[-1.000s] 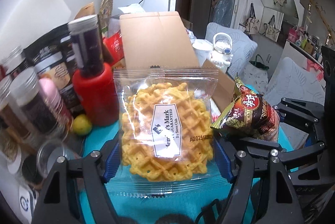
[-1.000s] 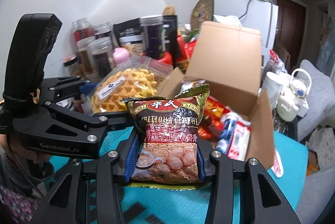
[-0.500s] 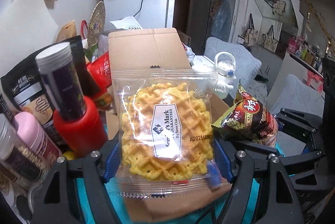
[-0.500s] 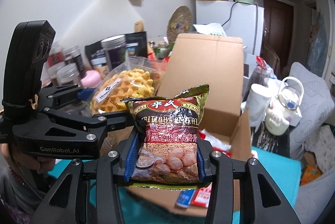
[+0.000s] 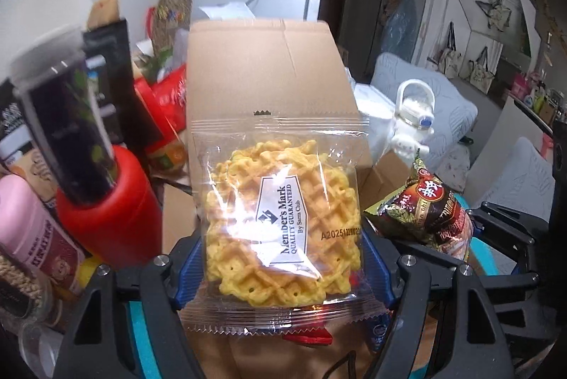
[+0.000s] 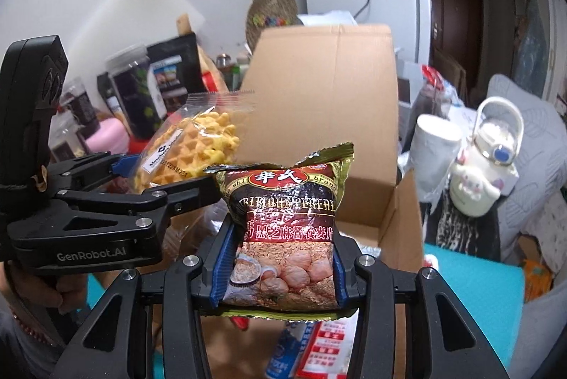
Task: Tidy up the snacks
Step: 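Lower the waffle packet and cereal bag into the box and open both tools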
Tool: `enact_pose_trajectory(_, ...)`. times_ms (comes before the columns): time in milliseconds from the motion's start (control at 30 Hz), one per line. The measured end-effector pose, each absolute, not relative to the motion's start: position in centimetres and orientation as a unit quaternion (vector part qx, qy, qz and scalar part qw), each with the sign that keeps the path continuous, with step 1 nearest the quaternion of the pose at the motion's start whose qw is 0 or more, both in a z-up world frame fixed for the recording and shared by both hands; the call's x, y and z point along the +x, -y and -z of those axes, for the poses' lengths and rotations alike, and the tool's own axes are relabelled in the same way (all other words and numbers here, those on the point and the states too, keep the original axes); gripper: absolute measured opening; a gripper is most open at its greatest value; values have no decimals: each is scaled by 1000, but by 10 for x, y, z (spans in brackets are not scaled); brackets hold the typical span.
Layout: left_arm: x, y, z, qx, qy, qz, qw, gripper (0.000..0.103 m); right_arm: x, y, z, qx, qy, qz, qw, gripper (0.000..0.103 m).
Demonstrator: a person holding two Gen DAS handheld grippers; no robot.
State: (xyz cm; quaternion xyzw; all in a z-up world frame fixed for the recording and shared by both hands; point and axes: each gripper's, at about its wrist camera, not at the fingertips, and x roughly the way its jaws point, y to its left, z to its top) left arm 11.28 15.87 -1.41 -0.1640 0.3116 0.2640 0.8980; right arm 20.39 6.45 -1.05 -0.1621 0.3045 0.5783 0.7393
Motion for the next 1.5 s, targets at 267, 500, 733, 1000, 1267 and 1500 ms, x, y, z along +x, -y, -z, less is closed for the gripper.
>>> enact_pose_trajectory(267,128,-169,40,-147,-352,-287,879,75,220,-72,35,-169,-343,-547,745,45)
enact_pose_trajectory(500,136,-168,55,-123,-398,-309,855,76,232,-75,48,-168,-378,-525,744,45)
enact_pose_trajectory(733,143,-170,65,-123,-425,-315,840,76,231,-71,54,-179,-387,-526,736,45)
enact_pose_trajectory(1000,148,-166,71,-105,-442,-322,831,77,225,-80,62,-195,-411,-535,712,46)
enact_pose_trajectory(1267,155,-168,81,-112,-471,-309,819,80,225,-81,67,-198,-425,-530,707,48)
enact_pose_trajectory(1500,155,-171,83,-110,-477,-309,816,82,223,-81,66,-206,-424,-526,708,52)
